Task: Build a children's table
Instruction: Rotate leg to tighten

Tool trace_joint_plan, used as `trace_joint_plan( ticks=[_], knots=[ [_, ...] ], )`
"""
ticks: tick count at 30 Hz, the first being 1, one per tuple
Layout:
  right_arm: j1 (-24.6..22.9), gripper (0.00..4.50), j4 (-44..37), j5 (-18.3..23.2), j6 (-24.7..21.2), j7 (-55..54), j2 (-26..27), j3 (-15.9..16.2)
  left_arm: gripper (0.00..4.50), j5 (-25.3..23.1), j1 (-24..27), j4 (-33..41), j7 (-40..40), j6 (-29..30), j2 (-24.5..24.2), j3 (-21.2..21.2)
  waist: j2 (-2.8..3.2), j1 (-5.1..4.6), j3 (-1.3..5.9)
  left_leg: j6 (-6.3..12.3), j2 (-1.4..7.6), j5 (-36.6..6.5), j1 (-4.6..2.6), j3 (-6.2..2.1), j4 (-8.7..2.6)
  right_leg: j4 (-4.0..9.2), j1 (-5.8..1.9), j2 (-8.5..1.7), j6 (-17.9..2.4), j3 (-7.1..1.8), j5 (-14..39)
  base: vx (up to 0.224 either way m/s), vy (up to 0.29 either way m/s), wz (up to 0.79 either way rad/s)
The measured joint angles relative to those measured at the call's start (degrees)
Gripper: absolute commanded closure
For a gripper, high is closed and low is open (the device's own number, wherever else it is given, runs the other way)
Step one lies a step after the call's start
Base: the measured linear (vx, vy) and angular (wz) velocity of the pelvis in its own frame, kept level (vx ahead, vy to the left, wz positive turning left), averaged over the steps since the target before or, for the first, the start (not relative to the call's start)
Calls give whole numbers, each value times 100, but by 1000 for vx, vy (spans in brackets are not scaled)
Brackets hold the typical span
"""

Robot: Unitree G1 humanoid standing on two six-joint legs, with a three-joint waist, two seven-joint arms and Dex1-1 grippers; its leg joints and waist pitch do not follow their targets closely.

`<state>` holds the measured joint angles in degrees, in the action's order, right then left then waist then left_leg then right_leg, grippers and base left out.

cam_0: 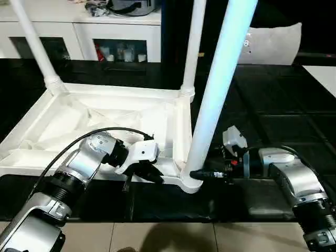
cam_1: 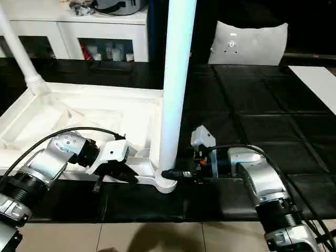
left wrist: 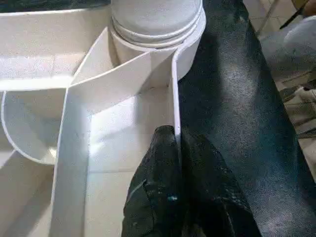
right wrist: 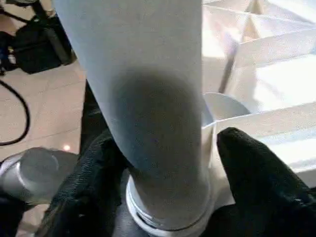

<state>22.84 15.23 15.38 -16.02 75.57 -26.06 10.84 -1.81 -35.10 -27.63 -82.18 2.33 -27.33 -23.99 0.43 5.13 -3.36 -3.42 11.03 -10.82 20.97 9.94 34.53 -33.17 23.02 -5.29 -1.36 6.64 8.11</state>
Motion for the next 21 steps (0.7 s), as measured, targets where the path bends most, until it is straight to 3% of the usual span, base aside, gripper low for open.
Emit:
trace_joint_plan(
  ticks=[7,15,21],
  knots=[
    [0,231,16,52,-201,95,-15,82,450,2,-1,0,-51,-5,-5,-3,0,2,0,0,0,0,0,0,0,0,0,0,4,0,2,0,0,0],
    [-21,248,-68,110,-392,75,-27,54,450,32,-6,2,-75,29,0,10,0,9,0,0,0,0,-1,0,0,0,-1,0,10,0,6,0,0,0],
    [-339,248,-373,134,-701,-891,320,-288,450,-30,-50,25,516,882,290,189,6,-13,4,-6,-1,4,-17,1,1,-1,-11,-1,20,-2,11,0,0,0]
  ],
)
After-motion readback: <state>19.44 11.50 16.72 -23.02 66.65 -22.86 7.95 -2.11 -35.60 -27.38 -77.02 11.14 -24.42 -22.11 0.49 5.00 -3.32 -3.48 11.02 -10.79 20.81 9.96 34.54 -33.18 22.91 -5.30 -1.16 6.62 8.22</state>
